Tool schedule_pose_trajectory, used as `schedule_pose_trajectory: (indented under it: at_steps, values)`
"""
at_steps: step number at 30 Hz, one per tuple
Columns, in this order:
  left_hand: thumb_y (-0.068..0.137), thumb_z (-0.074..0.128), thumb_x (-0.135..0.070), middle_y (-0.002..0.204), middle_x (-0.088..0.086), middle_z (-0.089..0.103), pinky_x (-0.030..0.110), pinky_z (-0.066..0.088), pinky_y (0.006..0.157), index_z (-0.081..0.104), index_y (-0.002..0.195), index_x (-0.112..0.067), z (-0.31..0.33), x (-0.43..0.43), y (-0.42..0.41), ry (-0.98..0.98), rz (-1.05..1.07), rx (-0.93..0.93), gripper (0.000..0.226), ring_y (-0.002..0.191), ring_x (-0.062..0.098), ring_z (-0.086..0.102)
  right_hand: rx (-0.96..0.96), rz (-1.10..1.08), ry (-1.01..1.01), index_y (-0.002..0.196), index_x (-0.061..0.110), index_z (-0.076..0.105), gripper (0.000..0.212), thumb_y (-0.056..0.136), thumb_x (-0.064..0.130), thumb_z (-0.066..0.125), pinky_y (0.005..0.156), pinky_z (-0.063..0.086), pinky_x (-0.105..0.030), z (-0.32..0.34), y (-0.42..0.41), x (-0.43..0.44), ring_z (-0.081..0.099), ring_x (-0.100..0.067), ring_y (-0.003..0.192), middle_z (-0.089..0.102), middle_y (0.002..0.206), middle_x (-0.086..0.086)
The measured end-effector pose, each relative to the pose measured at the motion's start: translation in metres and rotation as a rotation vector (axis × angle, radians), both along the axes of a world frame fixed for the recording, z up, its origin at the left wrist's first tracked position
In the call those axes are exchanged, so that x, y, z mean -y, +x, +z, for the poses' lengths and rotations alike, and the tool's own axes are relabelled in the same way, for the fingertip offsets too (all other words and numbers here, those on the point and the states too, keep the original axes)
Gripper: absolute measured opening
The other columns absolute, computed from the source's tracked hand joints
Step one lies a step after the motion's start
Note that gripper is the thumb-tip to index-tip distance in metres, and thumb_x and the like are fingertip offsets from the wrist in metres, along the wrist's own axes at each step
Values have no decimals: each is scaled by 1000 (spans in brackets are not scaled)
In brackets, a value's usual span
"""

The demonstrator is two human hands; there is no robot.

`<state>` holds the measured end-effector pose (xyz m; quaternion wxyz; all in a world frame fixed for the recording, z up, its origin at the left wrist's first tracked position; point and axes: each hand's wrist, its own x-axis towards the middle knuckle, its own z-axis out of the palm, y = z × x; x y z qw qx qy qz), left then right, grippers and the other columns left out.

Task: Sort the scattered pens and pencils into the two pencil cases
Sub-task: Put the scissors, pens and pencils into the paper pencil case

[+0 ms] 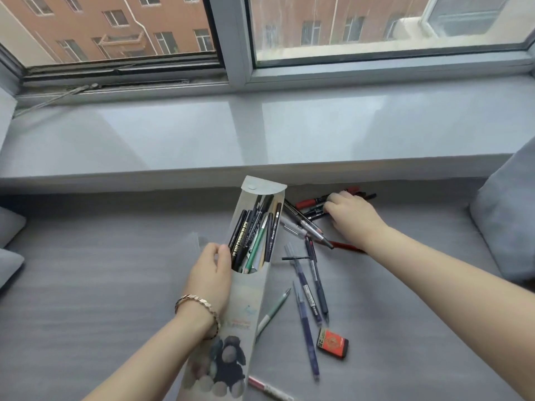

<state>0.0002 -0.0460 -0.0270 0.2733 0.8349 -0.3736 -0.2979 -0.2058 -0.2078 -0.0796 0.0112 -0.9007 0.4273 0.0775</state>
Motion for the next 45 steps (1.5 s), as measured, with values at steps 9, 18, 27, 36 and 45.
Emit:
schedule_pose_trajectory:
  at_steps: [9, 18, 27, 36, 45]
  values:
    - [98, 30, -23, 57, -1, 35, 29, 27, 50, 31, 60, -17, 1, 6, 4, 12, 21, -12, 38, 52, 13, 33, -27, 64, 43, 97, 1, 54, 27, 71, -5, 56, 67, 48, -37, -2, -6, 6, 56, -34, 97, 59, 98, -17]
    - [98, 31, -25, 56, -3, 38, 29, 27, 49, 33, 60, -20, 3, -13, 5, 26, 17, -33, 38, 53, 12, 36, -230, -260, 300, 112, 1, 42, 29, 84, 6, 48, 76, 40, -34, 10, -16, -7, 52, -34, 107, 51, 117, -18]
    - [98, 32, -25, 55, -5, 37, 30, 26, 48, 33, 59, -22, 9, -35, 6, 1, 3, -55, 39, 51, 11, 35, -286, -372, 381, 87, 10, 38, 14, 86, 18, 49, 69, 40, -31, 31, -37, -44, 47, -28, 82, 50, 94, -14]
    - [97, 30, -29, 60, -3, 43, 28, 29, 52, 38, 64, -24, 9, -50, 2, 61, -67, -56, 34, 55, 12, 40, 1268, -455, 532, 83, 20, 42, 18, 88, 3, 46, 55, 49, -31, 127, 29, -88, 58, -19, 62, 63, 74, -13]
    - [97, 32, -29, 57, -4, 46, 32, 31, 56, 37, 63, -24, 9, -66, -8, -23, -141, -42, 34, 55, 15, 43, 1105, -507, 1225, 95, 0, 55, 7, 88, 2, 53, 60, 59, -20, 99, 63, -132, 68, -7, 70, 66, 83, -12]
